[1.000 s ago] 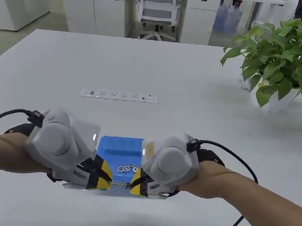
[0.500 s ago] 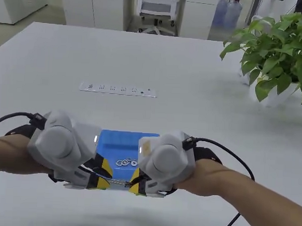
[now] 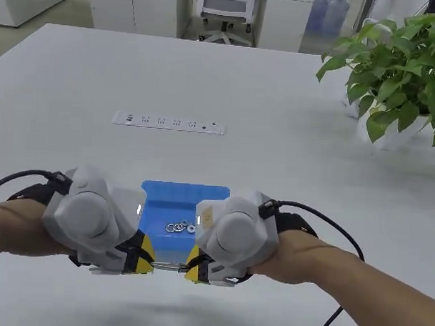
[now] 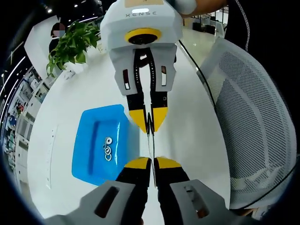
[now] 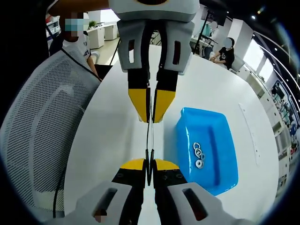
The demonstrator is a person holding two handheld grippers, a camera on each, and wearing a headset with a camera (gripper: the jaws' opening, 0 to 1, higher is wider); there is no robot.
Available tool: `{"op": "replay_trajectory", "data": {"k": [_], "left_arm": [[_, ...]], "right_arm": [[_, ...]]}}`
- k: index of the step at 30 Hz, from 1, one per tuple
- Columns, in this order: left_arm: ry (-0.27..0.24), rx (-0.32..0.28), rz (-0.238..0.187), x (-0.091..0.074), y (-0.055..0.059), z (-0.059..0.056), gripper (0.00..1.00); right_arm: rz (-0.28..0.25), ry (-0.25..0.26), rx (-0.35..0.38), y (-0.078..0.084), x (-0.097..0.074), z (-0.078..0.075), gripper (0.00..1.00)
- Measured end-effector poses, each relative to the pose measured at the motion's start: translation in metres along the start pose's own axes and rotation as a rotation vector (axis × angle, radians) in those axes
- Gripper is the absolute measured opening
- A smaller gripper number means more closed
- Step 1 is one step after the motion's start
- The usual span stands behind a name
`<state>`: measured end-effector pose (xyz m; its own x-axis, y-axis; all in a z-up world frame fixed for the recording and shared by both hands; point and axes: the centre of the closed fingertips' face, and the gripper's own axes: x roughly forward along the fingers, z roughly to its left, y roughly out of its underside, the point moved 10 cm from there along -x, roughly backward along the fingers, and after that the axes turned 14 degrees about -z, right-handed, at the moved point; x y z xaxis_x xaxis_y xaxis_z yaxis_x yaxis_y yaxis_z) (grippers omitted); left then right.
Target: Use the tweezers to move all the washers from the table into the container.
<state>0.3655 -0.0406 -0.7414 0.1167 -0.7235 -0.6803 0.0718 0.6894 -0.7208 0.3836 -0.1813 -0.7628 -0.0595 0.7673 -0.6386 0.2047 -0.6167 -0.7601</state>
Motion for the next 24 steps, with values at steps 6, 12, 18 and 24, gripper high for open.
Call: {"op": "replay_trajectory", "data": {"k": [6, 12, 18, 24], "left_arm": [[0.005, -0.024, 0.007, 0.009, 0.009, -0.005, 0.08], [0.015, -0.046, 0.009, 0.019, 0.017, -0.011, 0.08], [0.027, -0.058, 0.016, 0.027, 0.023, -0.012, 0.08], [0.042, -0.068, 0.018, 0.033, 0.027, -0.015, 0.08]], "right_arm": [[-0.009, 0.0, 0.007, 0.005, 0.004, 0.005, 0.07], [-0.001, -0.01, 0.014, 0.012, 0.009, 0.011, 0.08], [0.003, -0.007, 0.039, 0.02, 0.014, 0.015, 0.08], [0.014, -0.013, 0.05, 0.026, 0.02, 0.021, 0.08]]}}
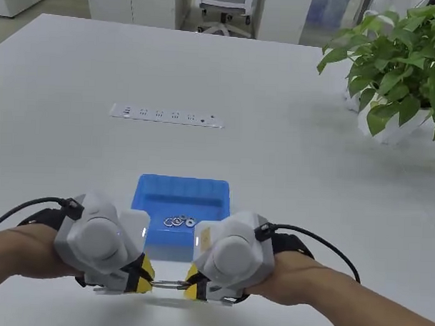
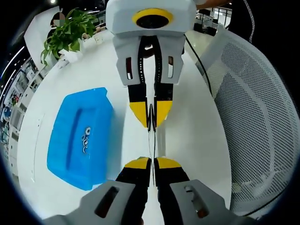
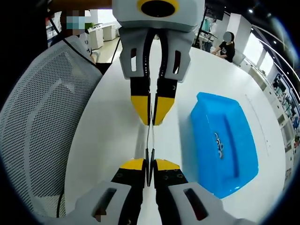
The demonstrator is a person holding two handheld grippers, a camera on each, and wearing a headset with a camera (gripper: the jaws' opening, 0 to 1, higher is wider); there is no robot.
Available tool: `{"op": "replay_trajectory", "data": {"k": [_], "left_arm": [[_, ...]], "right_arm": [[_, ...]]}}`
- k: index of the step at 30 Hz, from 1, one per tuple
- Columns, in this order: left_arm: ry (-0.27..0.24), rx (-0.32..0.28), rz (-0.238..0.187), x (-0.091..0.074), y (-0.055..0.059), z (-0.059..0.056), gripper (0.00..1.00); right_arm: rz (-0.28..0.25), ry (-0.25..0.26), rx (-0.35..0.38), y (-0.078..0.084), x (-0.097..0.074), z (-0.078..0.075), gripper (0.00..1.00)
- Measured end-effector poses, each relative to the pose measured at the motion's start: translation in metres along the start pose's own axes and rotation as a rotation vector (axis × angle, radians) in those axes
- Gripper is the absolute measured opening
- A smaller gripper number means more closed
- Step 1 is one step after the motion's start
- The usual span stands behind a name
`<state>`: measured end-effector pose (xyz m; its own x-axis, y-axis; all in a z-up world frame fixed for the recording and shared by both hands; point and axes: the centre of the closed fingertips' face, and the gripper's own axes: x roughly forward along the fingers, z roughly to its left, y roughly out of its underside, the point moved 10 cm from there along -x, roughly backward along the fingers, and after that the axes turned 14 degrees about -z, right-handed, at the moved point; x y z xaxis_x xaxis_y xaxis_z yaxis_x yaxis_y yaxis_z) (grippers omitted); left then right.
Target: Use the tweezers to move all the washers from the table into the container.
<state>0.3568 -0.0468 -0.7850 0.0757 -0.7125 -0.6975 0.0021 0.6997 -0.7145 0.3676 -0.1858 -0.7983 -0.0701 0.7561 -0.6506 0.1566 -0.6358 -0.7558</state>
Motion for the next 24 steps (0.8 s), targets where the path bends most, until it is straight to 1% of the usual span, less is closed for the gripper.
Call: {"op": "replay_trajectory", "data": {"k": [12, 16, 20, 24], "left_arm": [[0.029, -0.025, 0.003, 0.008, 0.006, -0.009, 0.08], [0.037, -0.017, 0.013, 0.012, 0.008, -0.012, 0.08], [0.04, -0.022, 0.012, 0.012, 0.009, -0.012, 0.08], [0.04, -0.023, 0.01, 0.013, 0.01, -0.012, 0.08]], "right_arm": [[0.006, -0.016, 0.018, 0.007, 0.007, 0.01, 0.1], [0.001, -0.016, 0.027, 0.009, 0.007, 0.012, 0.1], [0.001, -0.019, 0.027, 0.009, 0.007, 0.012, 0.11], [0.017, -0.023, 0.01, 0.008, 0.007, 0.012, 0.11]]}}
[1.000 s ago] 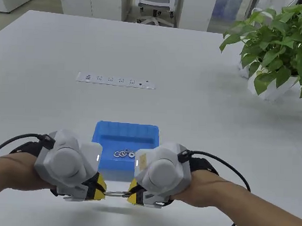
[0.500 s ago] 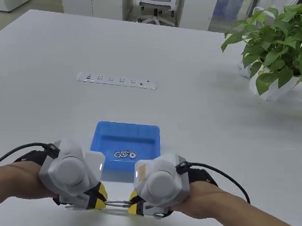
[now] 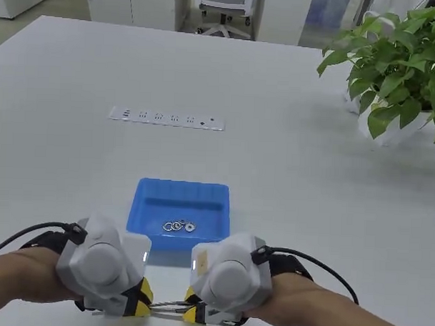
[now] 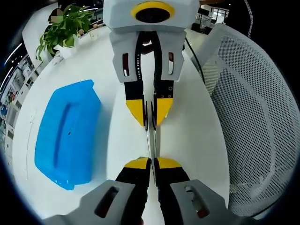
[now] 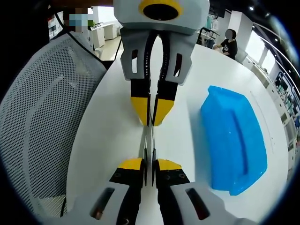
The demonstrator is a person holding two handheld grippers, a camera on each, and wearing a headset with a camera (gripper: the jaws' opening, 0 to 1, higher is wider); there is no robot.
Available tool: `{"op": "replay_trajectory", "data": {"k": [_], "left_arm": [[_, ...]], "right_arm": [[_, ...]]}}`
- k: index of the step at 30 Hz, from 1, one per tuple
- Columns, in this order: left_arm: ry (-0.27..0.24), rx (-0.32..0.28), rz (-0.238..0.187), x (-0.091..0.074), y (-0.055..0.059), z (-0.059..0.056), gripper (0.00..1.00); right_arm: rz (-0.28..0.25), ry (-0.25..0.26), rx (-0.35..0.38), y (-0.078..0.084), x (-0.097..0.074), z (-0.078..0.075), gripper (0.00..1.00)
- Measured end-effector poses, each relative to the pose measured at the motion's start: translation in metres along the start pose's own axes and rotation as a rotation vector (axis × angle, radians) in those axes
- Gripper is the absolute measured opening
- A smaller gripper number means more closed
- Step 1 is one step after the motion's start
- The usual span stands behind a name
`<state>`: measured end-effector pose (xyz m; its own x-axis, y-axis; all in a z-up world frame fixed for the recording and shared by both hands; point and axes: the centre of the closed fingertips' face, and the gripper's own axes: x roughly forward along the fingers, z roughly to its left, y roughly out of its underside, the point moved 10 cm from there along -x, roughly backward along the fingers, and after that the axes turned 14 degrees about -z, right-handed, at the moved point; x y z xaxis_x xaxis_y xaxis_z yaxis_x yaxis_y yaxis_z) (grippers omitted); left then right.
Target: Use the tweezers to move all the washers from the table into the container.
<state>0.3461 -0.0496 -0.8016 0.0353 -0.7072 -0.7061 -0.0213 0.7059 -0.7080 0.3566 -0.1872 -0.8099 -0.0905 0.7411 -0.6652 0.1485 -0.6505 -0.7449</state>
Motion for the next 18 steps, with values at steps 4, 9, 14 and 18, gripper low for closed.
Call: {"op": "replay_trajectory", "data": {"k": [4, 9, 14, 18], "left_arm": [[0.002, 0.002, 0.016, 0.0002, 0.003, -0.0002, 0.08], [0.004, 0.004, 0.014, -0.0002, 0.004, -0.0005, 0.08], [0.0, 0.006, 0.015, -0.0001, 0.0037, -0.0003, 0.09], [-0.007, 0.009, 0.013, 0.0001, 0.0029, 0.0002, 0.12]], "right_arm": [[0.009, -0.002, 0.0, 0.0001, -0.0009, 0.0002, 0.12], [0.013, -0.003, 0.007, 0.0015, -0.0025, 0.001, 0.12], [0.016, -0.004, 0.009, 0.0017, -0.0031, 0.0018, 0.12], [0.019, -0.004, 0.009, 0.0016, -0.0029, 0.0017, 0.12]]}}
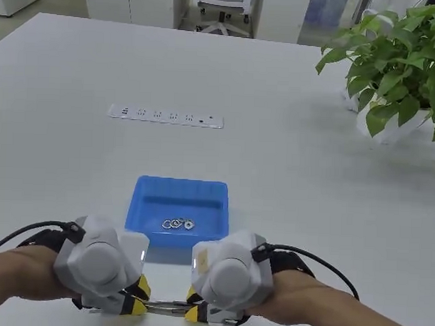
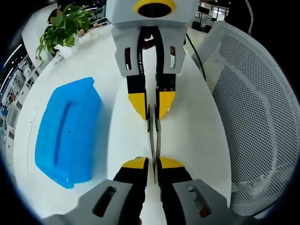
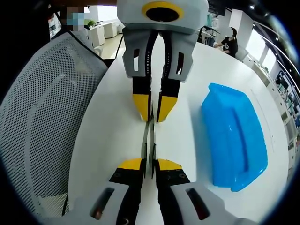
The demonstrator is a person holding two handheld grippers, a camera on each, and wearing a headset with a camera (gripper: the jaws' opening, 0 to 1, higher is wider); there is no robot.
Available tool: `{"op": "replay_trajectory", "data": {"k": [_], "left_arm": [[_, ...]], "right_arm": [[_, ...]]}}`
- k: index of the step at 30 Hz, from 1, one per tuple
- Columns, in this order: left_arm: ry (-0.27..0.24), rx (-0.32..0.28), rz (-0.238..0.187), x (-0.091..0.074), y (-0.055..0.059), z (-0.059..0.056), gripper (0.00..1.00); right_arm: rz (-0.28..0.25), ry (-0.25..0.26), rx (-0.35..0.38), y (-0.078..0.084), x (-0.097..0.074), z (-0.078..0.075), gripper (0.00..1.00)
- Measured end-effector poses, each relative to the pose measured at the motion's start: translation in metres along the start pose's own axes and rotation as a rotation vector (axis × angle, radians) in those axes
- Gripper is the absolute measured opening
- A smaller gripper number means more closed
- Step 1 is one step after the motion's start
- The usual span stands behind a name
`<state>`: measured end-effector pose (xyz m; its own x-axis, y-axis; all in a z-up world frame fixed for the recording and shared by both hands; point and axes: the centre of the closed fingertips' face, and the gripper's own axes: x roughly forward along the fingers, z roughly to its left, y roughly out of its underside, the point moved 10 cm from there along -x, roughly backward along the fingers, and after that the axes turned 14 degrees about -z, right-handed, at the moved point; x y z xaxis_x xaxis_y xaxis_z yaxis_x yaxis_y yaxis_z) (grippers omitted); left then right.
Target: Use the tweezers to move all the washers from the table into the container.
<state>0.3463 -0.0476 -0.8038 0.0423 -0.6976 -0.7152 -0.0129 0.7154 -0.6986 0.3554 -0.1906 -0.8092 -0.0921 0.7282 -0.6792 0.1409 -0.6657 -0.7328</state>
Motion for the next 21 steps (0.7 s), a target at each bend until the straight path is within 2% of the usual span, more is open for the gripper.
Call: {"op": "replay_trajectory", "data": {"k": [7, 13, 15, 19, 21], "left_arm": [[-0.009, -0.007, -0.014, -0.002, -0.002, 0.0, 0.16], [-0.025, -0.038, -0.04, -0.012, -0.004, 0.0, 0.19], [-0.037, -0.047, -0.045, -0.017, -0.005, 0.0, 0.22], [-0.083, -0.081, -0.082, -0.031, -0.007, 0.0, 0.28], [-0.112, -0.095, -0.116, -0.04, -0.01, 0.001, 0.31]], "right_arm": [[-0.004, 0.012, -0.001, -0.001, -0.003, 0.0, 0.17], [-0.014, 0.039, -0.008, -0.005, -0.011, -0.003, 0.21], [-0.024, 0.06, -0.005, -0.007, -0.016, -0.005, 0.24], [-0.056, 0.109, 0.018, -0.009, -0.027, -0.009, 0.29], [-0.082, 0.144, 0.033, -0.01, -0.034, -0.012, 0.32]]}}
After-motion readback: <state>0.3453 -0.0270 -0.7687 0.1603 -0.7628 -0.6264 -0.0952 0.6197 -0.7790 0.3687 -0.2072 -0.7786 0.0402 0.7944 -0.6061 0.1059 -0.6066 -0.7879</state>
